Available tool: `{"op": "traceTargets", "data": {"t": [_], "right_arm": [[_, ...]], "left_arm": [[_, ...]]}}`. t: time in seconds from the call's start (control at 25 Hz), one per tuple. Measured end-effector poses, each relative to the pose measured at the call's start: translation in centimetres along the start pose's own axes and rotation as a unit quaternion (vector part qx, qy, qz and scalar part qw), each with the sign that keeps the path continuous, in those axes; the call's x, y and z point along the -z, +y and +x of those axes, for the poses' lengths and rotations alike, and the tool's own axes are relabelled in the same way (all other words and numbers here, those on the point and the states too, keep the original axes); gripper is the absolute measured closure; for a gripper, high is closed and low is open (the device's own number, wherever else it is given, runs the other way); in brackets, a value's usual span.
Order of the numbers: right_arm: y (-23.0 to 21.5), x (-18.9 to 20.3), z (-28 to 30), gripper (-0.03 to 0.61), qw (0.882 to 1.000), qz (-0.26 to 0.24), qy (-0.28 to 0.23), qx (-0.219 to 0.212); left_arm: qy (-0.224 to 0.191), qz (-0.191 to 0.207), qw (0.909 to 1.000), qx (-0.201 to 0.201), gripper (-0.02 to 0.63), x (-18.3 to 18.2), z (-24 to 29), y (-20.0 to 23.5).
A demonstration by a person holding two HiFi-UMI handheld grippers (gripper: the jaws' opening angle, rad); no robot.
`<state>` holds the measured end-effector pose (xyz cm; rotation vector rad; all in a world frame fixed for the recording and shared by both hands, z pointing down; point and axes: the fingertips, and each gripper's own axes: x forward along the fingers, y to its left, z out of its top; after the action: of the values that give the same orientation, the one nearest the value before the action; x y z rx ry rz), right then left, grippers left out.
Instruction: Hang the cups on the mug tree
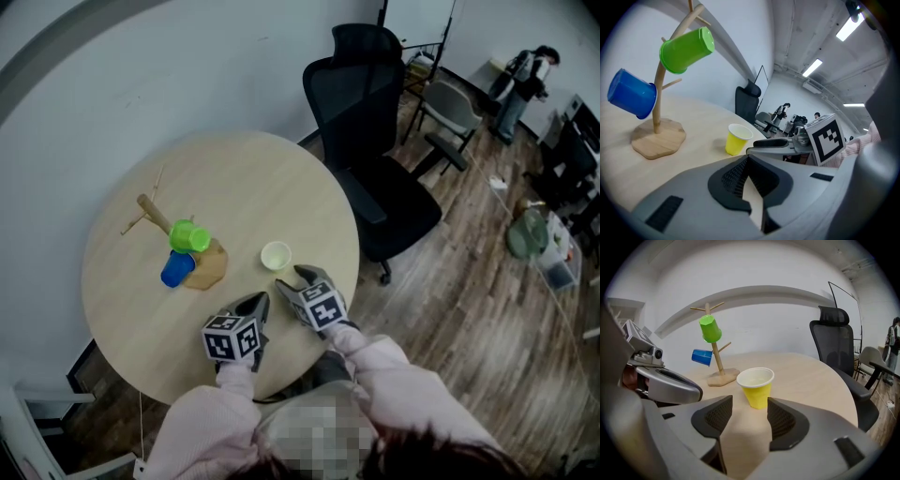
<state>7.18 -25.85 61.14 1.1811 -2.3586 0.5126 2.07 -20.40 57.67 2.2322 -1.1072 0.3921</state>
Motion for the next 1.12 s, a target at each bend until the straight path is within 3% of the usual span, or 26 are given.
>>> {"op": "traceTargets", "data": {"t": [0.56,1.12], "right_arm": [[-1.4,0.2,2.3,0.223,0.998,-0.033,0.023,-0.052],[-1.0,-1.2,4.8,0.196,0.991,-0.063,0.006,-0.119]], "left_arm": [[-0.006,-0.035,0.9975,-0.061,0.614,-0.4,1.5,0.3],[-0.016,-0.068,0.9918,-0.107,0.614,-0.5,3.1,1.4]]}}
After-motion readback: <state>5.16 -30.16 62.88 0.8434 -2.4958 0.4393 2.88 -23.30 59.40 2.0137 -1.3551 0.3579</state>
